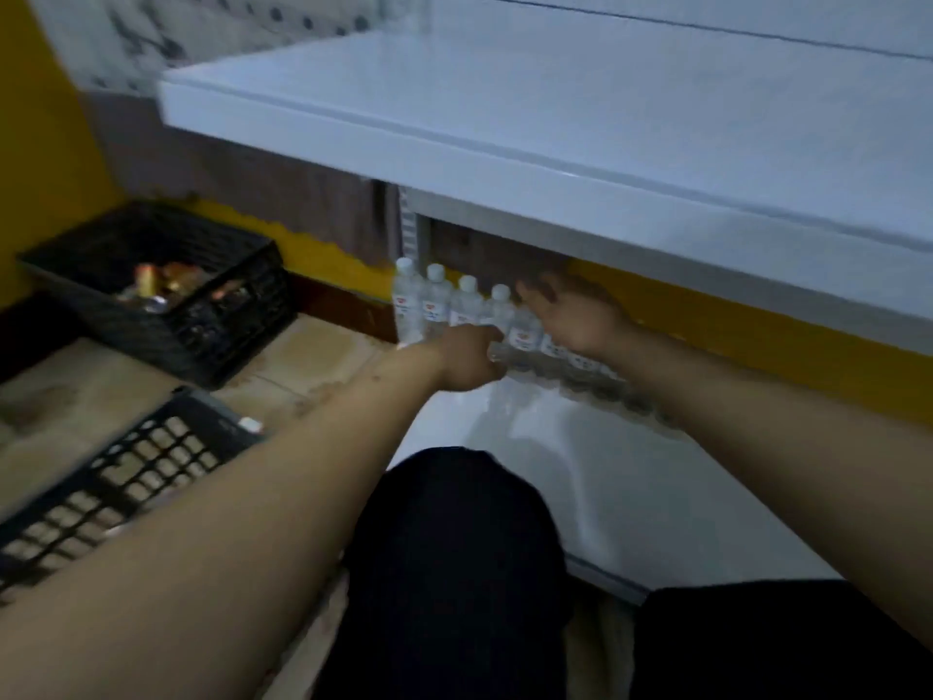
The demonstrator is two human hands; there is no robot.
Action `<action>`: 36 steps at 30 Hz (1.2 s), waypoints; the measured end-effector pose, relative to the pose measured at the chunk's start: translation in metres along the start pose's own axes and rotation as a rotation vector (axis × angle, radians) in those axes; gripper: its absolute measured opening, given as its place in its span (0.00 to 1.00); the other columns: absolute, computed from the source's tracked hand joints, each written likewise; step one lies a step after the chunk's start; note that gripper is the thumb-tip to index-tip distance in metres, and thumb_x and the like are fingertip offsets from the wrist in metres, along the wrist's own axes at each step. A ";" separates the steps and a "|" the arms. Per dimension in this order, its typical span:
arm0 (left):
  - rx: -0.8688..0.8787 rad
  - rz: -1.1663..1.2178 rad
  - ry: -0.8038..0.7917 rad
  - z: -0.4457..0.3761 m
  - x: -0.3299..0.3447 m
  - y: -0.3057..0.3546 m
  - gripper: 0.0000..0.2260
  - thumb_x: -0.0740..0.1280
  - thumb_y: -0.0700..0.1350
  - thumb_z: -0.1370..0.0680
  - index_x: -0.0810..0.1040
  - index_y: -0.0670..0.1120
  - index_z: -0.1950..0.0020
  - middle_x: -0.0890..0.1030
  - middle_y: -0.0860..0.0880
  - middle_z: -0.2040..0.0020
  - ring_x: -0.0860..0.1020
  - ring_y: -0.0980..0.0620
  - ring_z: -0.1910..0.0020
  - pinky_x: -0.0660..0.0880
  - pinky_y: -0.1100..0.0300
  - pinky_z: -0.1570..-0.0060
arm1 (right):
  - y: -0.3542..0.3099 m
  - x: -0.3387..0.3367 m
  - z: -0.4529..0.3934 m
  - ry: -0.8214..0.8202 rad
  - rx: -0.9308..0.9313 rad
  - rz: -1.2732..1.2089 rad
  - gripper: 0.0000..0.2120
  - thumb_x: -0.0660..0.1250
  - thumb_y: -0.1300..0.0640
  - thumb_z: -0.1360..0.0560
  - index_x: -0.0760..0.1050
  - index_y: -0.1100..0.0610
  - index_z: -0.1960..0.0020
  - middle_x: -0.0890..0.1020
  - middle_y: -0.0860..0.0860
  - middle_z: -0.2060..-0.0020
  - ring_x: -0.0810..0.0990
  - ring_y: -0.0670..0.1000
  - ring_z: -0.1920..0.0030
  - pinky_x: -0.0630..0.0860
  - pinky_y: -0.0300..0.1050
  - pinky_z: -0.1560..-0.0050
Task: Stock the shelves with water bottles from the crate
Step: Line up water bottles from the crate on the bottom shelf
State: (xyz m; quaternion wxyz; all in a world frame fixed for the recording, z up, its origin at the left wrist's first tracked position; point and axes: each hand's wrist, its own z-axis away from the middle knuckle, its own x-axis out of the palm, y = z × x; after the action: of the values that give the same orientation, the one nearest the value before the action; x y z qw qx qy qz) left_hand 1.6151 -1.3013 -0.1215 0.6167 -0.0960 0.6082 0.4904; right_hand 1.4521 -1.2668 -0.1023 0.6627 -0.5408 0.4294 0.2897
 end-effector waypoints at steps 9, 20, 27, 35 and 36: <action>-0.639 0.403 0.212 0.219 0.119 -0.222 0.12 0.64 0.50 0.21 0.80 0.44 0.45 0.82 0.44 0.47 0.79 0.49 0.46 0.68 0.61 0.56 | -0.184 0.099 0.047 -0.314 -0.379 0.010 0.31 0.53 0.37 0.20 0.59 0.52 0.22 0.64 0.52 0.24 0.63 0.54 0.26 0.62 0.47 0.32; -0.876 0.687 0.120 0.282 0.171 -0.316 0.14 0.67 0.45 0.21 0.79 0.40 0.39 0.80 0.44 0.44 0.76 0.47 0.41 0.70 0.59 0.50 | -0.254 0.260 0.071 -0.713 -0.470 0.322 0.26 0.62 0.44 0.21 0.66 0.54 0.27 0.74 0.55 0.33 0.74 0.57 0.37 0.73 0.49 0.39; -0.950 0.998 0.045 0.235 0.197 -0.337 0.20 0.72 0.49 0.25 0.77 0.41 0.36 0.79 0.42 0.41 0.79 0.43 0.43 0.76 0.55 0.44 | -0.235 0.311 0.067 -0.826 -0.333 0.366 0.26 0.61 0.49 0.19 0.62 0.57 0.25 0.73 0.58 0.33 0.73 0.58 0.35 0.70 0.45 0.41; -1.123 1.639 0.257 0.145 0.165 -0.327 0.13 0.66 0.51 0.20 0.72 0.42 0.45 0.77 0.42 0.54 0.77 0.46 0.57 0.79 0.52 0.50 | -0.208 0.318 0.042 -0.696 -0.152 0.161 0.21 0.59 0.48 0.19 0.72 0.62 0.33 0.75 0.61 0.35 0.73 0.61 0.36 0.69 0.51 0.38; -1.092 1.664 0.340 0.138 0.170 -0.328 0.11 0.64 0.49 0.19 0.71 0.42 0.45 0.76 0.42 0.55 0.76 0.45 0.56 0.78 0.50 0.45 | -0.209 0.315 0.040 -0.670 -0.148 0.123 0.20 0.59 0.49 0.19 0.74 0.62 0.36 0.76 0.62 0.36 0.73 0.61 0.37 0.69 0.51 0.38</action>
State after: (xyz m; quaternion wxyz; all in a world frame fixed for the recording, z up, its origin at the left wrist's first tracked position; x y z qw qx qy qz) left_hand 1.9045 -1.2840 -0.3882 -0.1444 0.0208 0.2541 0.9561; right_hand 1.7858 -1.3051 -0.2809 0.7072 -0.4351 0.1977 0.5210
